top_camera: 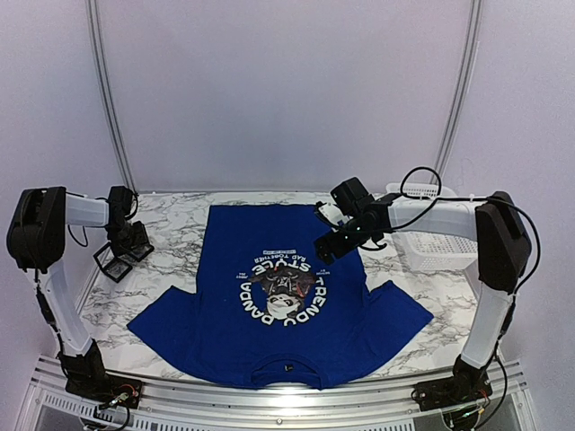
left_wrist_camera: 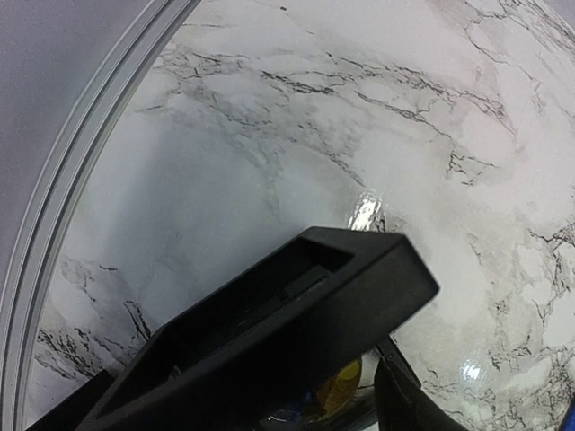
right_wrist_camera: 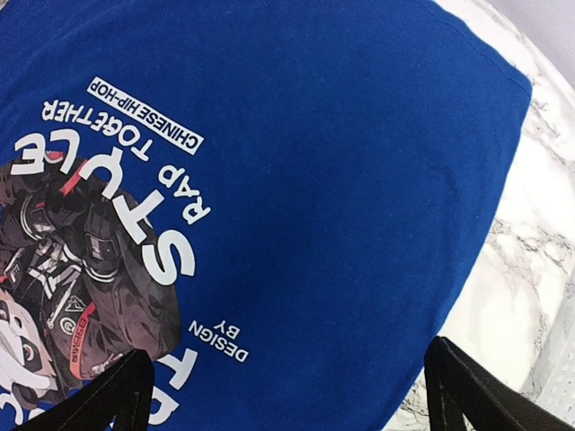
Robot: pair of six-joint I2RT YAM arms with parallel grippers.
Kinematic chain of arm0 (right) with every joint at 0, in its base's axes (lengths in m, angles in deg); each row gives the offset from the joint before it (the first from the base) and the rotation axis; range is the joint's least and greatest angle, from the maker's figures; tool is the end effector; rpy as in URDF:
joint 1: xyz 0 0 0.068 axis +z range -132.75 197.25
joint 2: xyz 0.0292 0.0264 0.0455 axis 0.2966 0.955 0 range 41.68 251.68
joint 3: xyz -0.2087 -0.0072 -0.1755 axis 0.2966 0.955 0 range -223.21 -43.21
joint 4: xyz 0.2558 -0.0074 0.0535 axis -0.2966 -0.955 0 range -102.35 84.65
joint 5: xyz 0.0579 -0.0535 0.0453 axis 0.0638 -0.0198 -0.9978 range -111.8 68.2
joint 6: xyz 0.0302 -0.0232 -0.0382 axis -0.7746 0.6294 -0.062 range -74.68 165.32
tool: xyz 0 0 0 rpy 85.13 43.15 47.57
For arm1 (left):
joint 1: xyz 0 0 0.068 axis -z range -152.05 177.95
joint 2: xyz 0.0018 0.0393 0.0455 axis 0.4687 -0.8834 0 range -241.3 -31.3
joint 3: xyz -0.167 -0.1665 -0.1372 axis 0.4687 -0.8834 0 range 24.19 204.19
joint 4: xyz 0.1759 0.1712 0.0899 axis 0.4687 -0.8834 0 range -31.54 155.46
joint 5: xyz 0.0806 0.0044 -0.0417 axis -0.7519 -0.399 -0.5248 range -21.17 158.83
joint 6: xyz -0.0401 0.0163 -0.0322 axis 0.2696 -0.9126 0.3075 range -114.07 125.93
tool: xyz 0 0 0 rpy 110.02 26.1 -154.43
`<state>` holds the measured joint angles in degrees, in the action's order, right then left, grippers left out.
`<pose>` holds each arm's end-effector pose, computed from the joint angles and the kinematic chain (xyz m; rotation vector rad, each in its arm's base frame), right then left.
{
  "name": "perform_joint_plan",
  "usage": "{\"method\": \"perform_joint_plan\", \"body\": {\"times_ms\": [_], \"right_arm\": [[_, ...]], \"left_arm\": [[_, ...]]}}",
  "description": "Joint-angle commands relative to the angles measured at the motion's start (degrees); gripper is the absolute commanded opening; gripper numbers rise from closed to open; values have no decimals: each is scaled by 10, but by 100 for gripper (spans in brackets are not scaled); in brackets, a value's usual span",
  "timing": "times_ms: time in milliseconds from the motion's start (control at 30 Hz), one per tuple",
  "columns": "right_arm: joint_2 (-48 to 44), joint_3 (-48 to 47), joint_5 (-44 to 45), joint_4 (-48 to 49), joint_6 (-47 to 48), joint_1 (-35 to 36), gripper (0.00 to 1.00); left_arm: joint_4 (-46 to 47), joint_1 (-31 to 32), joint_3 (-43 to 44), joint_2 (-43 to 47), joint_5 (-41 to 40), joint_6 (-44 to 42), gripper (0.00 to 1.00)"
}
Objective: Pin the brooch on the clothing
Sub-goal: Pick up the brooch from the brooch box.
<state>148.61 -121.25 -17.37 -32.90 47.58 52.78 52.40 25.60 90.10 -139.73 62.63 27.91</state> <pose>0.3279 0.2308 0.2089 -0.7994 2.4280 0.1259 0.3858 0.0197 0.1525 -0.5750 2.4662 0.0014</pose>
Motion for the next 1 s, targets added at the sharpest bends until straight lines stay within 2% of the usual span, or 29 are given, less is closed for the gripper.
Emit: {"method": "perform_joint_plan", "body": {"times_ms": [0, 300, 433, 800, 967], "right_arm": [[-6, 8, 15, -3, 5, -4, 99], [-6, -1, 11, -9, 4, -3, 99], [-8, -2, 8, -12, 4, -4, 99], [-7, -7, 11, -16, 8, -4, 98], [-5, -12, 13, -21, 15, -4, 99]], "left_arm": [[-1, 9, -30, -3, 28, -19, 61], [-9, 19, -64, -1, 17, -35, 59], [-23, 50, -68, -6, 6, -48, 60], [-50, 96, -125, 43, -18, -58, 61], [-55, 97, -126, 60, -27, -59, 61]]}}
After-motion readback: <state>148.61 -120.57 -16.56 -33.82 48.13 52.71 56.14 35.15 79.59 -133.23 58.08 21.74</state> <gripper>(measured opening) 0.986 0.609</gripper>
